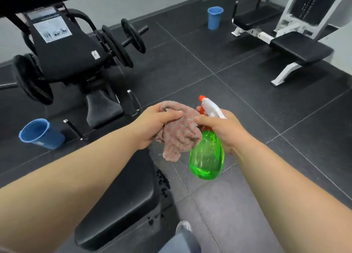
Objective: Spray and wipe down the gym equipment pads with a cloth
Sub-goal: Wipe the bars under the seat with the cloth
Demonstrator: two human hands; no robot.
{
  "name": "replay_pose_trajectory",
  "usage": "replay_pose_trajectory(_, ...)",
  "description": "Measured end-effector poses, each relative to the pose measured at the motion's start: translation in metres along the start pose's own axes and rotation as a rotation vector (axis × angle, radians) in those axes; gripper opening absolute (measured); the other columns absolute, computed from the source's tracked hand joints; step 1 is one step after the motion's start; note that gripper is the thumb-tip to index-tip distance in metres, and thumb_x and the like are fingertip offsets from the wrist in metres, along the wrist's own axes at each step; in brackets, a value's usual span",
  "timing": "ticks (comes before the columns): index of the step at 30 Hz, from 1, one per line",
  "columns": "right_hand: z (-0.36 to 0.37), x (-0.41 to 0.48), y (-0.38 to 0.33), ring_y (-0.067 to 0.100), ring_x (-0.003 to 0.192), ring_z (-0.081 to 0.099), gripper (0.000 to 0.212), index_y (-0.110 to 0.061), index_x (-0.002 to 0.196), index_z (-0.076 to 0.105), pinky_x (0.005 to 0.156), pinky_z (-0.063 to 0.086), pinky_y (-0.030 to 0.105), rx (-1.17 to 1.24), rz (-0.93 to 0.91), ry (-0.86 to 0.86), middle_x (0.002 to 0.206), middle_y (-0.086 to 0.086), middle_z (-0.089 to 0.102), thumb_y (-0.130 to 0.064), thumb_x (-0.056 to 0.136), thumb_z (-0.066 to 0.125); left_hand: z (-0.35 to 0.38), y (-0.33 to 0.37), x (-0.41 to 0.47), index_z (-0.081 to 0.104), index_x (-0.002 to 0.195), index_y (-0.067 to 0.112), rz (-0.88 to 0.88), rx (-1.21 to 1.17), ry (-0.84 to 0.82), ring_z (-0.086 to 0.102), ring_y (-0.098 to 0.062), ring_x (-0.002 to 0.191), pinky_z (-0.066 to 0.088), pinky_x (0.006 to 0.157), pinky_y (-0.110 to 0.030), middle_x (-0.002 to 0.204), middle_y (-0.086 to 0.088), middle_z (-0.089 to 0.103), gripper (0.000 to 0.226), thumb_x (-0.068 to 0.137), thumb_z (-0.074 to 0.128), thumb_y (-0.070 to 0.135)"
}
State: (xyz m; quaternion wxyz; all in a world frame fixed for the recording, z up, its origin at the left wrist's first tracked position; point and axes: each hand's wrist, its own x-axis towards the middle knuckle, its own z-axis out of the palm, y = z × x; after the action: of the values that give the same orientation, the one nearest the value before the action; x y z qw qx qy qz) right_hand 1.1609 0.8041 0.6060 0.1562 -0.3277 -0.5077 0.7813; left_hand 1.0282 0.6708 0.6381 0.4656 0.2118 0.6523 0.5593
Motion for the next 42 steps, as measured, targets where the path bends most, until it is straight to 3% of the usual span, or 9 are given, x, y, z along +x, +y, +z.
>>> replay_pose_trajectory(4, -0.003, 0.049, -0.016, 0.016, 0.071, 0.058, 0.059, -0.022, 0.128, 0.064, 0.073, 0.05, 0.031, -0.082, -0.005, -0.05, 0.095, -0.005, 0.065, 0.003, 0.077, 0.076, -0.019, 0.005, 0.039, 0.069, 0.102, 0.012, 0.0, 0.034, 0.111, 0.072, -0.022, 0.088, 0.058, 0.073, -0.034, 0.094, -0.007, 0.075, 0.014, 0.089, 0.066, 0.007)
replay_pose_trajectory(8, 0.0, 0.13, -0.042, 0.019, 0.066, 0.056, 0.04, -0.015, 0.109, 0.069, 0.071, 0.049, 0.034, -0.153, 0.021, -0.117, 0.08, 0.001, 0.063, 0.003, 0.074, 0.078, -0.047, 0.015, 0.103, 0.07, 0.099, 0.017, -0.013, 0.026, 0.148, 0.073, -0.021, 0.089, 0.058, 0.071, -0.033, 0.096, -0.006, 0.076, 0.011, 0.089, 0.068, 0.011)
replay_pose_trajectory(13, 0.021, 0.253, -0.068, 0.014, 0.061, 0.055, 0.037, -0.02, 0.109, 0.067, 0.071, 0.048, 0.033, -0.243, 0.034, -0.192, 0.072, -0.002, 0.061, -0.002, 0.079, 0.077, -0.088, 0.037, 0.2, 0.069, 0.102, 0.014, -0.045, -0.026, 0.249, 0.073, -0.019, 0.086, 0.058, 0.067, -0.028, 0.093, -0.004, 0.076, 0.013, 0.09, 0.067, 0.009)
replay_pose_trajectory(20, 0.064, 0.387, -0.072, 0.007, 0.079, 0.062, 0.033, -0.031, 0.11, 0.066, 0.071, 0.05, 0.025, -0.324, 0.064, -0.291, 0.105, -0.011, 0.067, -0.018, 0.082, 0.078, -0.147, 0.056, 0.285, 0.07, 0.098, 0.015, -0.108, -0.049, 0.467, 0.072, -0.015, 0.083, 0.056, 0.069, -0.024, 0.087, -0.002, 0.075, 0.012, 0.088, 0.069, 0.009)
replay_pose_trajectory(26, 0.106, 0.504, -0.039, 0.014, 0.092, 0.063, 0.02, -0.03, 0.103, 0.061, 0.088, 0.053, 0.038, -0.589, 0.064, -0.472, 0.106, -0.005, 0.066, -0.03, 0.087, 0.072, -0.195, 0.047, 0.336, 0.073, 0.09, 0.025, -0.193, -0.053, 0.687, 0.073, -0.016, 0.084, 0.056, 0.069, -0.027, 0.091, -0.002, 0.076, 0.013, 0.087, 0.071, 0.013)
replay_pose_trajectory(32, 0.149, 0.573, -0.006, 0.014, 0.094, 0.057, 0.036, -0.032, 0.128, 0.048, 0.074, 0.043, 0.027, -0.858, -0.007, -0.606, 0.106, -0.01, 0.054, -0.036, 0.094, 0.06, -0.241, 0.02, 0.371, 0.069, 0.098, 0.021, -0.331, -0.135, 0.811, 0.072, -0.02, 0.091, 0.058, 0.082, -0.037, 0.093, 0.0, 0.076, 0.011, 0.089, 0.068, 0.015)
replay_pose_trajectory(36, 0.166, 0.608, 0.04, 0.016, 0.079, 0.055, 0.031, -0.031, 0.124, 0.053, 0.066, 0.039, 0.027, -0.976, 0.022, -0.593, 0.109, 0.005, 0.053, -0.03, 0.094, 0.059, -0.274, -0.018, 0.391, 0.067, 0.1, 0.02, -0.387, -0.223, 0.857, 0.073, -0.023, 0.089, 0.059, 0.075, -0.039, 0.093, -0.003, 0.076, 0.009, 0.092, 0.066, 0.017)
replay_pose_trajectory(39, 0.171, 0.635, 0.087, 0.015, 0.079, 0.051, 0.031, -0.024, 0.122, 0.053, 0.064, 0.036, 0.027, -1.066, 0.032, -0.624, 0.11, 0.003, 0.053, -0.017, 0.092, 0.053, -0.304, -0.062, 0.408, 0.067, 0.102, 0.021, -0.407, -0.239, 0.906, 0.073, -0.019, 0.086, 0.057, 0.068, -0.033, 0.095, -0.002, 0.076, 0.011, 0.092, 0.065, 0.018)
replay_pose_trajectory(42, 0.173, 0.675, 0.145, 0.017, 0.077, 0.052, 0.024, -0.025, 0.111, 0.052, 0.065, 0.041, 0.03, -1.099, 0.063, -0.653, 0.097, 0.001, 0.06, -0.012, 0.09, 0.051, -0.333, -0.123, 0.439, 0.067, 0.102, 0.024, -0.422, -0.234, 0.988, 0.072, -0.018, 0.09, 0.058, 0.076, -0.037, 0.098, 0.0, 0.075, 0.012, 0.09, 0.066, 0.022)
